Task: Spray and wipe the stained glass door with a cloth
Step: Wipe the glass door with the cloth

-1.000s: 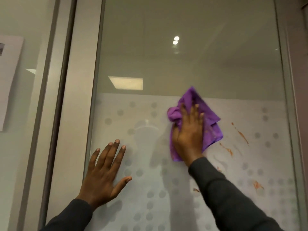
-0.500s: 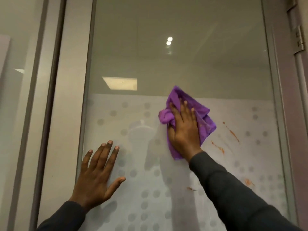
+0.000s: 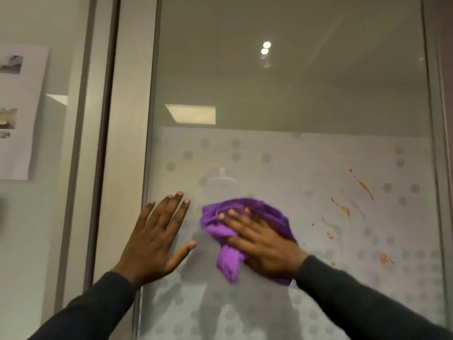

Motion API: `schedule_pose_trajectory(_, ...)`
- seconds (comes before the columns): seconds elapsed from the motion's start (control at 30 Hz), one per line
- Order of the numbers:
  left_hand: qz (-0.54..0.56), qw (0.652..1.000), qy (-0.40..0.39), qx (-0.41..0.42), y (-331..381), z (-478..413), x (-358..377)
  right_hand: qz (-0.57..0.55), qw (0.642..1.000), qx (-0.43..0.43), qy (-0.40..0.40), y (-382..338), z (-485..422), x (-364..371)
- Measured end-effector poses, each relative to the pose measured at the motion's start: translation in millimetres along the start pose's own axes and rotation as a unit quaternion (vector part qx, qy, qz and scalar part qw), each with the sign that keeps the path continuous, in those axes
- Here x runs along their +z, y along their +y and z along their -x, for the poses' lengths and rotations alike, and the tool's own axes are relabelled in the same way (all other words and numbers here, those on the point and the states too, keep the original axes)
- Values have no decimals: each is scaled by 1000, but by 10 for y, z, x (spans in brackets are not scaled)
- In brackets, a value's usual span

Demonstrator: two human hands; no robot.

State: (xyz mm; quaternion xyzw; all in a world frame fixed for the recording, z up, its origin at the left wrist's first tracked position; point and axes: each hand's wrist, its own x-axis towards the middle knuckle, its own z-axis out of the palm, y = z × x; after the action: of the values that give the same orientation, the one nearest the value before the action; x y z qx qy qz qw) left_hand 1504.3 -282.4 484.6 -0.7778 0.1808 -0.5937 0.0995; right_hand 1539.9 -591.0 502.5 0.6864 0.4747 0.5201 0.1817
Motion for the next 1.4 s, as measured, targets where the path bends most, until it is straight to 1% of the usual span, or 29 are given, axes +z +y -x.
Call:
schedule_pose_trajectory(0.03,-2,1000,3,-11,-80,7,-46,9,1000,12,14,176,-95,-93)
schedule_pose_trajectory(0.07,-5,999,8,-31,-170,7,-87,16,998,43,35,336,-228,-189)
schedule_pose_trajectory(0.17,-1,995,21,-100,-448,-11,-154,17,984,154,93,612,-704,-396)
schedule_pose_trajectory(0.27,22,989,22,-146,-656,25,-126,16,965,231,124,549,-1144,-389)
schedule_pose_trajectory(0.33,35,987,20,-154,-724,64,-65,7,954,264,139,331,-1344,-282)
schedule_pose_trajectory(0.37,37,987,20,-153,-739,79,-33,-3,954,263,142,183,-1400,-199)
schedule_pose_trajectory(0.43,40,988,29,-147,-756,86,14,-32,967,216,128,-182,-1408,20)
schedule_pose_trajectory(0.5,43,989,35,-136,-778,92,38,-63,984,132,103,-627,-1250,259)
schedule_pose_trajectory(0.6,43,991,40,-123,-802,102,46,-66,998,-3,13,-1134,-812,516)
schedule_pose_trajectory(0.67,39,990,45,-126,-802,99,49,-85,992,-74,-48,-1166,-636,537)
schedule_pose_trajectory(0.7,37,990,48,-127,-802,99,52,-100,987,-110,-62,-1075,-633,503)
schedule_pose_trajectory(0.73,36,990,50,-127,-804,99,59,-108,982,-140,-59,-946,-688,443)
schedule_pose_trajectory(0.77,37,990,52,-125,-808,100,68,-107,983,-146,-40,-781,-788,363)
schedule_pose_trajectory(0.8,37,990,55,-121,-814,103,79,-95,988,-121,-13,-587,-919,266)
schedule_pose_trajectory(0.87,33,991,61,-113,-826,106,91,-70,996,-34,45,-204,-1233,60)
schedule_pose_trajectory(0.93,29,991,62,-117,-824,102,90,-45,995,36,78,47,-1530,-73)
schedule_pose_trajectory(1.03,29,990,64,-122,-829,99,82,-24,988,101,114,-22,-1752,-15)
schedule_pose_trajectory(1.13,27,992,56,-114,-838,109,95,-56,979,135,142,-468,-1630,219)
schedule_pose_trajectory(1.2,26,992,52,-111,-843,116,95,-97,974,140,148,-882,-1405,447)
schedule_pose_trajectory(1.27,19,992,52,-112,-838,120,84,-133,976,119,122,-1354,-1046,687)
schedule_pose_trajectory(1.3,16,992,53,-115,-832,120,77,-149,981,87,93,-1596,-818,798)
schedule_pose_trajectory(1.33,16,991,55,-118,-829,117,72,-159,985,46,47,-1815,-591,885)
schedule_pose_trajectory(1.4,17,991,53,-122,-820,110,63,-181,982,-48,-40,-2079,-199,951)
